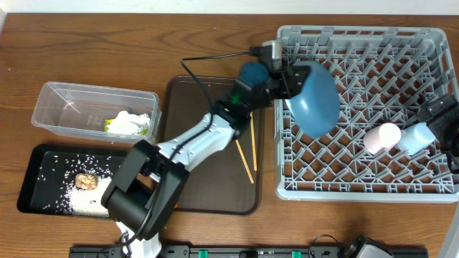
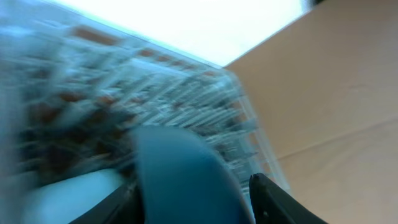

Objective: Sort waste into correct bins and load items into the dishwasher rack
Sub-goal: 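Lower the plate into the rack and open the left gripper, then grasp the orange carrot on the brown tray with the left gripper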

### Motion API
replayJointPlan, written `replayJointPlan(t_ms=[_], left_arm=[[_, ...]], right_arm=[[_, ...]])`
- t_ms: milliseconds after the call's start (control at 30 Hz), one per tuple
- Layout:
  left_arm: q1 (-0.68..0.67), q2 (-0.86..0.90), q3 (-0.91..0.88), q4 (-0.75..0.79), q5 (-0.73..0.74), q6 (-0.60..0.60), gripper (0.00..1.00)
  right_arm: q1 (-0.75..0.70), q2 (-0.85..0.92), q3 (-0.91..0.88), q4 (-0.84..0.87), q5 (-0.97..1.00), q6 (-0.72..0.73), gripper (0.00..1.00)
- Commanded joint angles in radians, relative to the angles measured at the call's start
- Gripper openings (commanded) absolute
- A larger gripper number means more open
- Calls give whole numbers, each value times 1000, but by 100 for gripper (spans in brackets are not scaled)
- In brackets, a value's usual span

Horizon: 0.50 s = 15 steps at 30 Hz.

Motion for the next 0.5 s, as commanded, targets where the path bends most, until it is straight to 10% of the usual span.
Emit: replayJointPlan(t_ms=[0, 467], left_arm=[[30, -43, 1, -56, -27, 148, 53], [73, -102, 1, -294, -42, 270, 54]], right_arm=[[-7, 1, 4, 0, 14, 6, 99], [-7, 1, 4, -5, 14, 6, 99]])
